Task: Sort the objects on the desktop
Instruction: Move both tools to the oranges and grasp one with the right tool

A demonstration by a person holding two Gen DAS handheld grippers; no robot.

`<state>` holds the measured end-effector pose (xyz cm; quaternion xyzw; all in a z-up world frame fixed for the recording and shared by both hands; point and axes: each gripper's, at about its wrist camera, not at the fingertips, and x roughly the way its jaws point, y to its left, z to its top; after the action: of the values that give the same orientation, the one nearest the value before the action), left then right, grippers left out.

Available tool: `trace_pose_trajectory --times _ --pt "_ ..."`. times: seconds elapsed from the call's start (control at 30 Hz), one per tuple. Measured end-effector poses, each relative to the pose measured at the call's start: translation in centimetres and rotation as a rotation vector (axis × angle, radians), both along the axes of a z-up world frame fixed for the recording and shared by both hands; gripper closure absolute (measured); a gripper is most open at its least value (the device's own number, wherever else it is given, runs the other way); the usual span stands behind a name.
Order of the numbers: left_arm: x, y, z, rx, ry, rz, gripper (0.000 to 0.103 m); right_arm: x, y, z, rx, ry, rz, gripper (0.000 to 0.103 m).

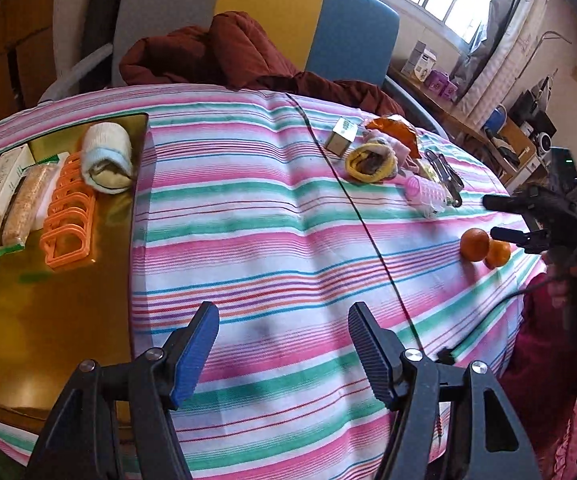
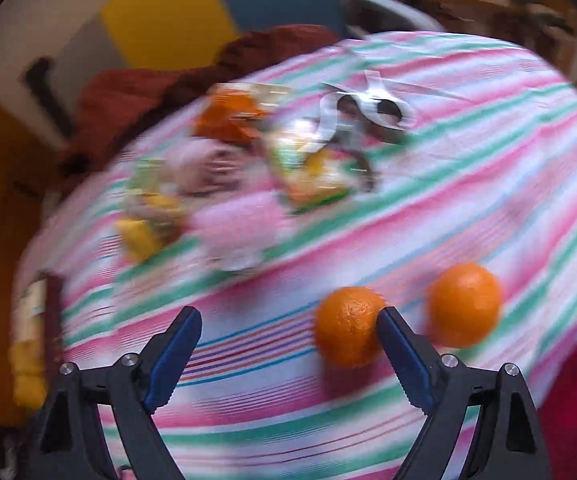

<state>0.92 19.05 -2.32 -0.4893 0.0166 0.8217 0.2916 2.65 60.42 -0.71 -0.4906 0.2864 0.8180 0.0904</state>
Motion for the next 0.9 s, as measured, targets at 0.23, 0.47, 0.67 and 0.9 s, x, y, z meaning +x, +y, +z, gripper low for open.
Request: trace_pose_trajectory --times 0.23,0.47,0.67,0.9 --pt "-0.6 1.2 0.1 0.010 -0.006 -0.012 0.035 1.9 2.6 2.5 0.167 -0.086 -0.210 0.009" --pt "-0.5 4.1 0.7 0.010 0.002 -0.076 0.035 3.2 7.5 -3.0 0.031 -0.328 -0.386 0.027" --pt "-0.3 7.1 1.4 -0.006 0.031 -0.145 0.035 2.0 7.7 -4.7 0.047 -0.333 -0.362 0.041" --pt "-0.8 12.5 1.4 -0.016 0.023 -0.234 0.035 1.0 5.6 -4.2 0.090 -0.218 -0.276 0.049"
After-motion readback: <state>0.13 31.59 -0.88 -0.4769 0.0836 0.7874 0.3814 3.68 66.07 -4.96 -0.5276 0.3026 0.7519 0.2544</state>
